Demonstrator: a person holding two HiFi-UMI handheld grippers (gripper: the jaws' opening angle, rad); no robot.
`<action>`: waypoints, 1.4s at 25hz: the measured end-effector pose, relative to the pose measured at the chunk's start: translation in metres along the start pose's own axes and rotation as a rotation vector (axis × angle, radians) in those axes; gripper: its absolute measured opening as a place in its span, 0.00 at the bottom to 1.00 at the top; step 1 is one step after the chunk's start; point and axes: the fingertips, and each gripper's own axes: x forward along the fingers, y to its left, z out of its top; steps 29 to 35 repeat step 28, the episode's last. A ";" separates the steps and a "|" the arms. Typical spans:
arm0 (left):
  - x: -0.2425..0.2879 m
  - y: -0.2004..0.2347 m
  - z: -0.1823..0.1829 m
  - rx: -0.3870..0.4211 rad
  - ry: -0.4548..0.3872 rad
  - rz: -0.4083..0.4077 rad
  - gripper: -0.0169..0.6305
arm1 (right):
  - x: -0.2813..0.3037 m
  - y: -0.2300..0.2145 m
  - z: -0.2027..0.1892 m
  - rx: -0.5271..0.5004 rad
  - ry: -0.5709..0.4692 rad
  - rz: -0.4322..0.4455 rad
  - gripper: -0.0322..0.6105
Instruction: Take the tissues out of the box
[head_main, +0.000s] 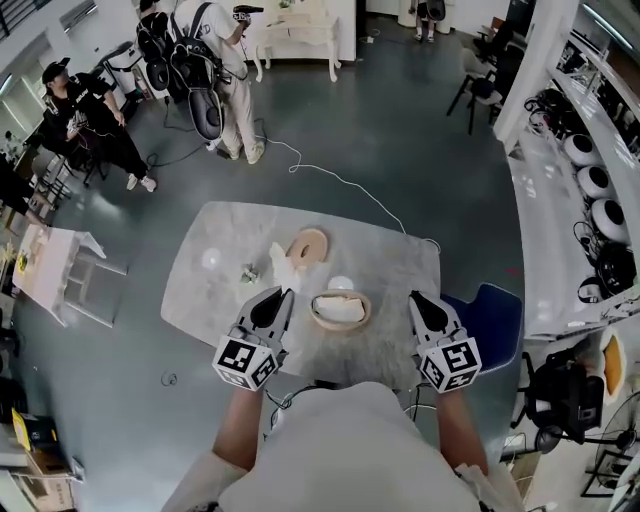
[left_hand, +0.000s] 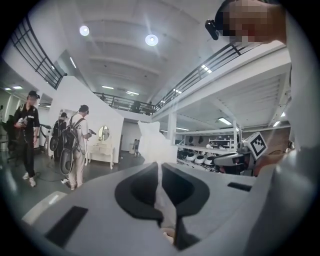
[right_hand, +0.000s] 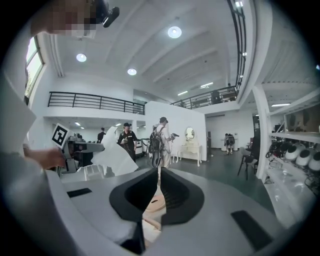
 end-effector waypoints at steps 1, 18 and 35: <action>-0.003 0.003 0.003 0.003 -0.007 0.006 0.06 | 0.001 0.002 0.003 -0.008 -0.008 0.000 0.11; -0.033 0.020 0.014 0.009 -0.044 0.056 0.06 | 0.005 0.024 0.025 -0.059 -0.043 0.036 0.11; -0.035 0.017 0.011 0.006 -0.049 0.051 0.06 | 0.005 0.026 0.023 -0.062 -0.048 0.048 0.11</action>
